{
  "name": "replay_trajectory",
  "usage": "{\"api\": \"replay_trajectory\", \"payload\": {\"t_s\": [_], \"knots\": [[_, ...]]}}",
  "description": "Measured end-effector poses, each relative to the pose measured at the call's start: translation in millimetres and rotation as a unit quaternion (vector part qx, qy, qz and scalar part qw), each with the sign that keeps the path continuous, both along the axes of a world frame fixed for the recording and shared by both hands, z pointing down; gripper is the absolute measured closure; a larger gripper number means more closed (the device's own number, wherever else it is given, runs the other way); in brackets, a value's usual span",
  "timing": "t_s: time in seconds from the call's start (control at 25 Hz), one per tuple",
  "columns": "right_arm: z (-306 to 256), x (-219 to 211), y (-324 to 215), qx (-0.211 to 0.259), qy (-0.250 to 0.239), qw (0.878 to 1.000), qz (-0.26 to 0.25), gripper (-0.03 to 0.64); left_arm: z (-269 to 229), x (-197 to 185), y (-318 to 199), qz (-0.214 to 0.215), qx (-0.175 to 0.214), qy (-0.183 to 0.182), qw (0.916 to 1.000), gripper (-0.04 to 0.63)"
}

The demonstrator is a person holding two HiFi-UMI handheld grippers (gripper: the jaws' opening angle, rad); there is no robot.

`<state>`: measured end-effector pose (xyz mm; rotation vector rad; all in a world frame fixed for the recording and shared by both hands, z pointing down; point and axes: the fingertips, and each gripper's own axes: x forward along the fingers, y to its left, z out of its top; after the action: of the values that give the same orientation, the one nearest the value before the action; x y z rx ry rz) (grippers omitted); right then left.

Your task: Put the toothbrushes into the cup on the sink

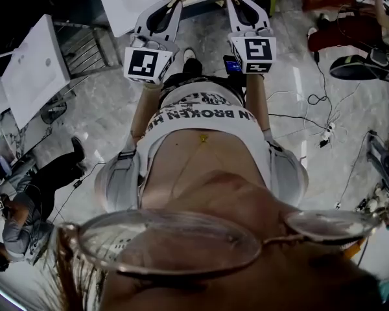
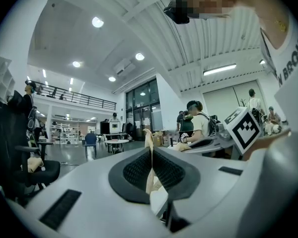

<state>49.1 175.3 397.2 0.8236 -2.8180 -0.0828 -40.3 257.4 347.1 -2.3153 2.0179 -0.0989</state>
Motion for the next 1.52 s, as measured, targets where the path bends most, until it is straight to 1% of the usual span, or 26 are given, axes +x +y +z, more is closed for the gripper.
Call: {"api": "replay_trajectory", "payload": {"t_s": [0.12, 0.36, 0.72, 1.04, 1.16, 1.36, 1.52], "knots": [[-1.3, -19.0, -6.7, 0.0, 0.001, 1.0, 0.004, 0.575, -0.8, -15.9, -10.3, 0.015, -0.002, 0.003, 0.9999, 0.578], [-0.9, -49.7, -14.8, 0.006, 0.009, 1.0, 0.009, 0.575, 0.0, -43.7, -21.3, 0.028, 0.004, 0.006, 0.9996, 0.578], [3.8, -95.6, -14.7, 0.007, 0.015, 1.0, 0.002, 0.575, 2.7, -87.8, -19.3, 0.024, 0.005, 0.018, 0.9995, 0.578], [0.6, -112.1, -19.0, 0.01, 0.015, 1.0, -0.004, 0.575, -0.1, -105.1, -21.9, 0.013, 0.004, 0.018, 0.9997, 0.578], [4.7, -120.2, -26.5, 0.008, 0.019, 1.0, -0.02, 0.575, 1.3, -111.8, -29.7, 0.003, 0.004, 0.019, 0.9998, 0.578], [5.5, -128.1, -54.1, 0.008, 0.017, 0.999, -0.039, 0.575, 4.7, -117.7, -57.0, -0.012, 0.0, 0.017, 0.9998, 0.578], [5.0, -129.7, -83.8, 0.012, 0.023, 0.999, -0.047, 0.575, 6.1, -118.6, -88.5, -0.018, -0.005, 0.019, 0.9996, 0.578]]}}
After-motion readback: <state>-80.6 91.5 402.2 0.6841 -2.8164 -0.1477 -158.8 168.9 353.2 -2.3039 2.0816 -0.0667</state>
